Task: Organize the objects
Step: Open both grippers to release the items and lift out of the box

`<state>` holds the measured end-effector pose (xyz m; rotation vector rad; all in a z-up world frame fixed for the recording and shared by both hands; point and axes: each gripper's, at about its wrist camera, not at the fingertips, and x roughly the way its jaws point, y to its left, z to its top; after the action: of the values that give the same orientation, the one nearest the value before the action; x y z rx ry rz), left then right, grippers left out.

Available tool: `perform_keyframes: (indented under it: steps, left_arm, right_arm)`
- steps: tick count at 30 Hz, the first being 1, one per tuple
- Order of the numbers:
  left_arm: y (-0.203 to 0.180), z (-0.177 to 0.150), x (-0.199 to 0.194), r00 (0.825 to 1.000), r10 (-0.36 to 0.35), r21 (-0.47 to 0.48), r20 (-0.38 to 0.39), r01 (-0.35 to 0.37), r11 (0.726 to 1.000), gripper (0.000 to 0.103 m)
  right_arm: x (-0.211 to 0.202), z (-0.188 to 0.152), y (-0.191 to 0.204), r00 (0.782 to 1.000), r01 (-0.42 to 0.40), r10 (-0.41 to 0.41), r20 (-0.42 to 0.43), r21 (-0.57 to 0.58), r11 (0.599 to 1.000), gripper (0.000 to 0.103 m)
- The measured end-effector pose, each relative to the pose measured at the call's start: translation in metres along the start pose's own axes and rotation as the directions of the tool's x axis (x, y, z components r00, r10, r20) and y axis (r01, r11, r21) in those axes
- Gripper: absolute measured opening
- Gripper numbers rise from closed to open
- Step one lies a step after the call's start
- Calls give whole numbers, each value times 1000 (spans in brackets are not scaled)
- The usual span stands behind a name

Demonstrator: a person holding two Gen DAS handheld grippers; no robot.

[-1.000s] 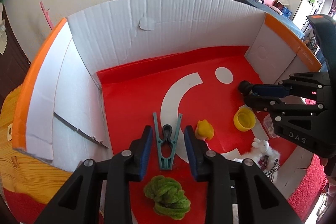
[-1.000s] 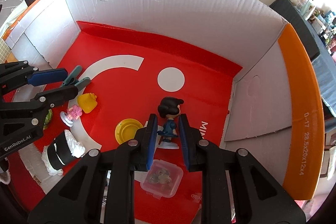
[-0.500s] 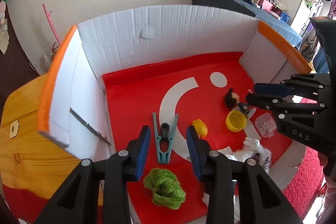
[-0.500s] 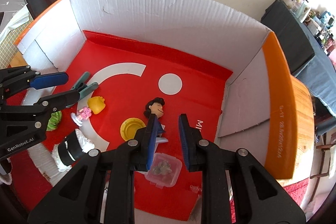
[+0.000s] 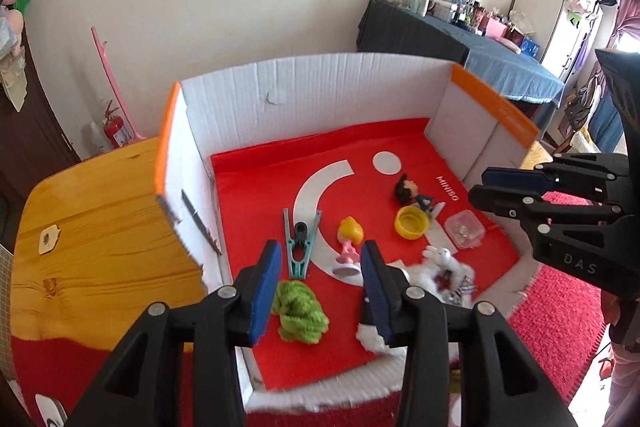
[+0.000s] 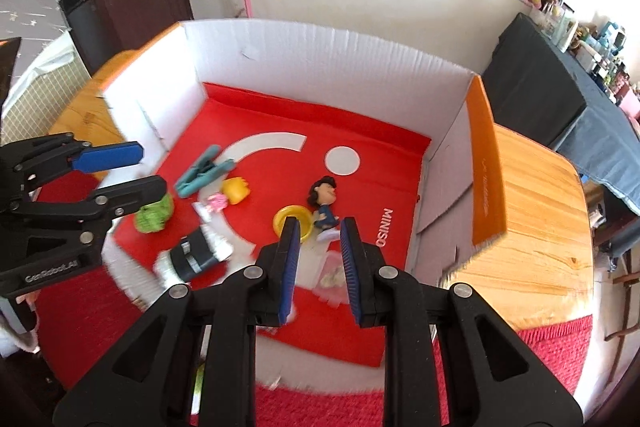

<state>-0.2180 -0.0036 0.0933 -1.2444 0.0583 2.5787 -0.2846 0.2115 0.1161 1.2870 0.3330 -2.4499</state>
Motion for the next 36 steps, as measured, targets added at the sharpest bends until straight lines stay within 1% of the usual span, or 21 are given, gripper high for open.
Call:
perform_keyframes:
  steps: [2,5,6,8,9,15,16,18,23,29,34,35,36]
  left_arm:
    - [-3,-4,-9,1000,5,4,22,-5,1000,45]
    - [-8,-14,-25,998,15,10,65,-15,1000,51]
    - [-9,-16,-30,997,14,11,76,-15,1000,52]
    - [-14,-24,-41,995,5,11,101,-6,1000,54]
    - [-15,-27,-45,994,1,11,109,-2,1000,57]
    - [-30,-51,-67,986,0,20,169,-4,1000,66]
    - [-31,-56,-69,984,-1,16,176,-2,1000,66]
    - [-33,-65,-71,984,-4,7,176,3,1000,67]
    - [-32,-85,-67,985,-11,-23,172,15,1000,71]
    - [-29,-108,-52,990,-28,-78,138,39,996,72]
    - [-30,-125,-43,993,-33,-104,112,45,994,77]
    - [-31,-127,-42,994,-29,-105,109,41,994,77]
    - [-31,-129,-41,994,-24,-106,108,36,994,78]
  right_arm:
    - [-11,-6,3,999,-11,11,31,0,1000,20]
    - [-29,-17,8,996,-23,23,83,3,1000,20]
    - [-37,-23,10,994,-33,32,109,7,999,20]
    - [-47,-29,12,990,-50,47,135,16,999,20]
    - [-52,-34,14,987,-60,56,153,17,998,20]
    - [-72,-63,23,973,-79,72,217,25,997,22]
    - [-74,-68,23,971,-85,76,228,33,996,24]
    - [-78,-79,23,966,-91,76,247,51,995,28]
    - [-77,-103,23,961,-104,79,266,81,991,28]
    - [-64,-127,24,964,-88,59,258,104,991,28]
    - [-53,-143,22,966,-84,49,253,132,988,29]
    - [-52,-146,22,967,-78,42,252,137,987,29]
    - [-50,-149,22,967,-74,36,252,142,987,32]
